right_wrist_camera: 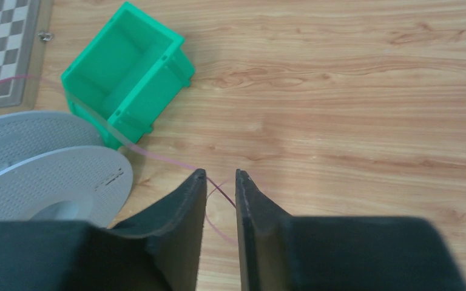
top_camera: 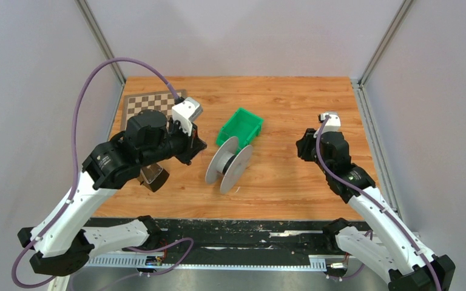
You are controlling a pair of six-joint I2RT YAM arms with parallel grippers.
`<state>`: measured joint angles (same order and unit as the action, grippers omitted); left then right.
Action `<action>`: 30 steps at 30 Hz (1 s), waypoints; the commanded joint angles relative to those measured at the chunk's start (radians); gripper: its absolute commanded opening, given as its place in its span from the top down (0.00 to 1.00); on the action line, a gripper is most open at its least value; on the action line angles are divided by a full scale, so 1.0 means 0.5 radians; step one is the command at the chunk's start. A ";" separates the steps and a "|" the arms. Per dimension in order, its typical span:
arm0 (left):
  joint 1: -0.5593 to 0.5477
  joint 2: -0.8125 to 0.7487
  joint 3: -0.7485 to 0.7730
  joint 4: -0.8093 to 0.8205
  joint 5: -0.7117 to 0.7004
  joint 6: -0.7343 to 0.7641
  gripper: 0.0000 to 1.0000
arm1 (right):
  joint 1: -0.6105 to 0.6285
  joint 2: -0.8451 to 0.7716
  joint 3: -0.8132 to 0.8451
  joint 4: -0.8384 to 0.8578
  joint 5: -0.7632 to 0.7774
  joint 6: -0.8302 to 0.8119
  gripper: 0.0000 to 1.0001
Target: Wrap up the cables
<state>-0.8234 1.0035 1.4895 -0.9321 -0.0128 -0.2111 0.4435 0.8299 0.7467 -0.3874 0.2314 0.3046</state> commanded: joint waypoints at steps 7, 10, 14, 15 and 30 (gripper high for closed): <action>0.002 0.120 -0.016 0.111 0.243 0.053 1.00 | -0.003 -0.125 0.365 -0.295 -0.473 0.035 0.51; 0.002 0.152 -0.004 0.149 0.295 0.063 1.00 | 0.002 -0.188 0.418 -0.054 -0.924 -0.100 0.45; 0.002 0.201 0.013 0.176 0.383 0.078 1.00 | 0.027 -0.202 0.303 0.571 -1.573 -0.214 0.34; 0.002 0.210 0.014 0.178 0.392 0.078 1.00 | 0.052 -0.166 0.295 0.678 -1.663 -0.281 0.33; 0.002 0.207 -0.083 0.281 0.696 0.106 1.00 | 0.437 0.618 0.586 0.891 -1.978 -0.916 0.27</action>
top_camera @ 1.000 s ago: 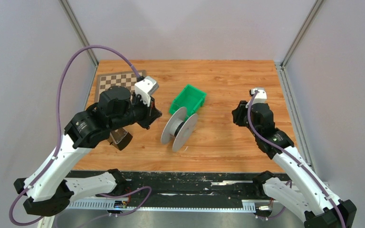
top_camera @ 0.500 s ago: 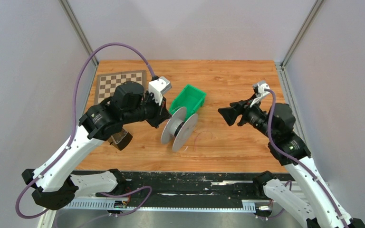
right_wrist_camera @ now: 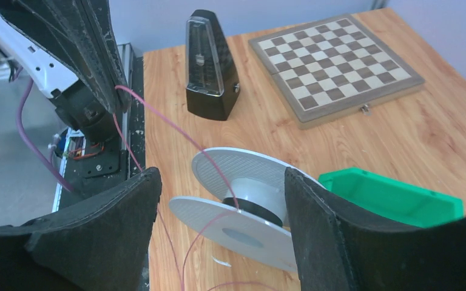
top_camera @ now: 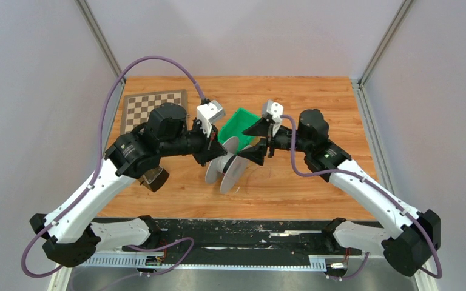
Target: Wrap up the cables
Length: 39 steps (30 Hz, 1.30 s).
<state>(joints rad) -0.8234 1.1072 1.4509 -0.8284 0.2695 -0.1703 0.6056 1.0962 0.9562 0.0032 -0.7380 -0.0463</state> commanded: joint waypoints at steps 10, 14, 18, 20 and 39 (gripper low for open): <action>0.002 -0.002 -0.087 0.098 0.167 -0.021 0.99 | 0.321 0.115 0.168 0.131 0.378 -0.230 0.93; 0.005 -0.062 -0.092 0.134 0.067 -0.049 0.71 | 0.318 -0.043 0.202 0.141 0.609 0.022 1.00; 0.006 -0.193 -0.229 0.302 0.057 -0.035 0.52 | 0.317 -0.183 0.254 0.150 0.657 0.288 1.00; 0.004 -0.268 -0.324 0.428 0.064 -0.043 0.45 | 0.317 -0.229 0.268 0.162 0.722 0.374 1.00; 0.007 -0.543 -0.789 1.150 -0.019 -0.162 0.31 | 0.317 -0.326 0.303 0.529 0.423 0.942 1.00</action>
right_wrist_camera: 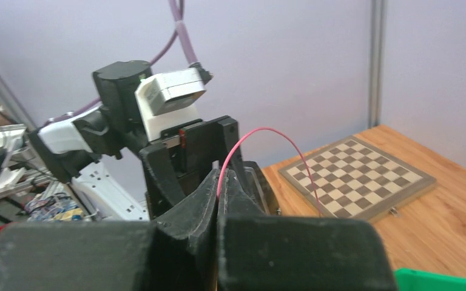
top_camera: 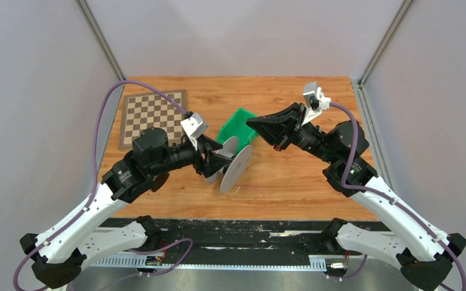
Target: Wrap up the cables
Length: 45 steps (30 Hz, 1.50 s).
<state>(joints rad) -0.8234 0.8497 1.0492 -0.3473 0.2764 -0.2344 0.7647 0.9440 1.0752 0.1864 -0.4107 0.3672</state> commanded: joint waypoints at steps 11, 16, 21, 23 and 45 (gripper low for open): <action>0.005 -0.017 -0.014 0.442 0.250 -0.133 0.29 | 0.002 -0.090 0.029 0.273 -0.595 0.209 1.00; 0.006 -0.041 -0.106 0.641 0.425 -0.178 0.36 | 0.002 -0.108 0.022 0.353 -0.627 0.287 1.00; 0.005 -0.020 -0.152 0.757 0.531 -0.214 0.39 | 0.002 -0.119 0.011 0.398 -0.650 0.337 1.00; 0.005 -0.007 -0.166 0.813 0.609 -0.257 0.39 | 0.002 -0.126 0.005 0.391 -0.643 0.330 1.00; 0.005 0.077 -0.352 1.275 0.684 -0.465 0.50 | 0.003 -0.151 -0.058 0.471 -0.637 0.399 1.00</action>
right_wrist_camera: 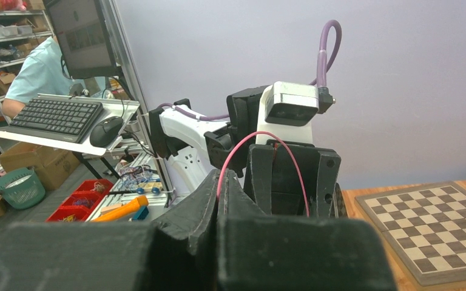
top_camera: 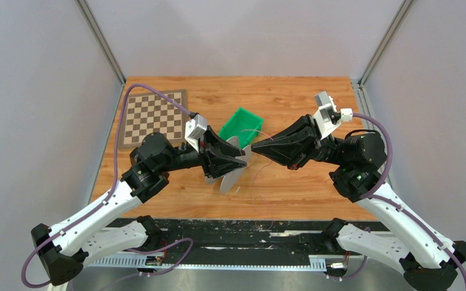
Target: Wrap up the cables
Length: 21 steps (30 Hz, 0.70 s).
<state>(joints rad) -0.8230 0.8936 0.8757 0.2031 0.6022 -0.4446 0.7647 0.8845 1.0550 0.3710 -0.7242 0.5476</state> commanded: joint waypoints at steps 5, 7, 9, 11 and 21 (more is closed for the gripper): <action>0.005 -0.003 -0.059 0.264 0.067 -0.100 0.51 | 0.002 -0.030 -0.036 0.139 0.000 0.060 1.00; 0.004 -0.006 -0.091 0.317 0.074 -0.130 0.56 | 0.002 -0.029 -0.041 0.144 0.003 0.066 1.00; 0.003 -0.014 -0.126 0.373 0.072 -0.160 0.67 | 0.002 -0.034 -0.056 0.155 0.006 0.070 1.00; 0.005 -0.021 -0.141 0.389 0.064 -0.175 0.79 | 0.000 -0.050 -0.078 0.161 0.024 0.069 1.00; 0.005 -0.198 0.006 -0.369 -0.499 0.013 1.00 | -0.016 -0.380 -0.206 -0.663 0.731 -0.505 1.00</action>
<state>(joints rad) -0.8234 0.8448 0.8040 0.2173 0.5270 -0.4992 0.7647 0.7662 0.9798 0.2276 -0.5709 0.4568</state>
